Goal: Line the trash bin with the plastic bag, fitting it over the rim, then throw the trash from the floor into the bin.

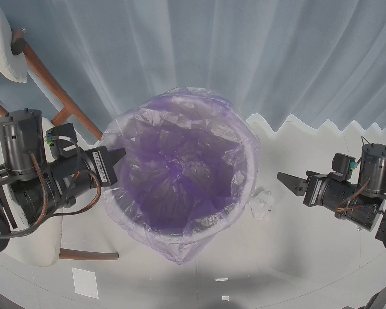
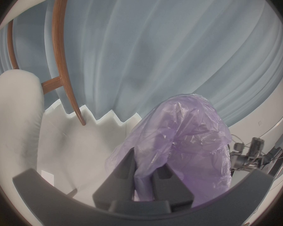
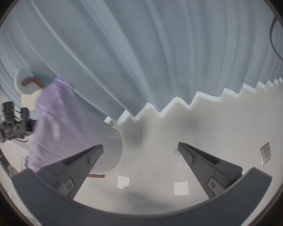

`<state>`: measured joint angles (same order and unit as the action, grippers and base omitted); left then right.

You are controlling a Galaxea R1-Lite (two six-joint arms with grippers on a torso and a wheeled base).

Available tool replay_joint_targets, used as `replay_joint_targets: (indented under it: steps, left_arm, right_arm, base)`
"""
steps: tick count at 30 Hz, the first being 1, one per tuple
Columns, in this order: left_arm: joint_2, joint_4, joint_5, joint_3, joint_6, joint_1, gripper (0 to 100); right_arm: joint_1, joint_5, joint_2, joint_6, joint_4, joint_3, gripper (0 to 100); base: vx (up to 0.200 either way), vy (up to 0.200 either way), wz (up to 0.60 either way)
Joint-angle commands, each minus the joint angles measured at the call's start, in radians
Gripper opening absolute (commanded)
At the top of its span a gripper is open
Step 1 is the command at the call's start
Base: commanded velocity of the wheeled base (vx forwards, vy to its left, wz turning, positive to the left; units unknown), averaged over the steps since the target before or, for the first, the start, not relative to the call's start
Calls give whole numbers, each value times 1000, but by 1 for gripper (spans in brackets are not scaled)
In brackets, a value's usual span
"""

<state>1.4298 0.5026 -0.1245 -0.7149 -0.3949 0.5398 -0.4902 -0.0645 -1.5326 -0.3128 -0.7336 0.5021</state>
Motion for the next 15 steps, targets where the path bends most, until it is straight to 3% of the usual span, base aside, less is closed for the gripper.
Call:
replay_joint_targets:
  steps: [1,5,10,15]
  left_arm:
    - [77,-1,-3,-44,14,0,0]
    - [132,-1,-3,-132,14,0,0]
    - [202,-2,-4,-205,13,8,0]
    - [227,-2,-6,-225,11,14,0]
  right_arm:
    - [-100,2,152,-8,0,-100,100]
    - [-125,14,163,34,-7,-212,100]
    - [-192,121,152,80,-16,-221,100]
    - [-234,127,95,69,-20,-185,100]
  base:
    - [0,0,0]
    - [0,0,0]
    - [0,0,0]
    - [0,0,0]
